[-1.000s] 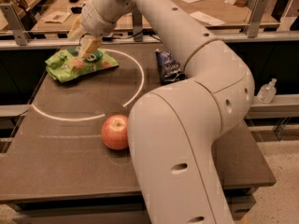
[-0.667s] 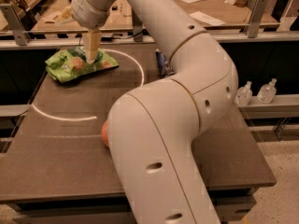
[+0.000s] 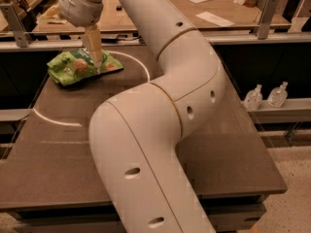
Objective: Move green rice chip bag near blue chip bag
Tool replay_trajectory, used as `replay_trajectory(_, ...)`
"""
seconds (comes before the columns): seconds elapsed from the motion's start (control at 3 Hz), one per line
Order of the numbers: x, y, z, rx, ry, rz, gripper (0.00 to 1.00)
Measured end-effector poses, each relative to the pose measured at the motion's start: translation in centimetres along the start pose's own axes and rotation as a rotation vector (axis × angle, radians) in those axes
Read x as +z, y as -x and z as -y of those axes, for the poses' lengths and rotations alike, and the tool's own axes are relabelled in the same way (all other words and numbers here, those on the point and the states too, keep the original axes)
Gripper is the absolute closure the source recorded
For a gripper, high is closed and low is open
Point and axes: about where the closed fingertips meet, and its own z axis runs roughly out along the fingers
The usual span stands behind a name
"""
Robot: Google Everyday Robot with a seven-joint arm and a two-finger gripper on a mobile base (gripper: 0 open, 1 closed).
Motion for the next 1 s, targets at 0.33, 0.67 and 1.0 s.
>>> replay_trajectory(0.33,0.5,2.1,-0.1,0.002,0.011,0.081,0.0)
replay_trajectory(0.67,1.5,4.6,-0.6,0.038,0.028,0.196,0.0)
replay_trajectory(1.0,0.9,5.8,-1.4,0.111,0.012,0.213,0.0)
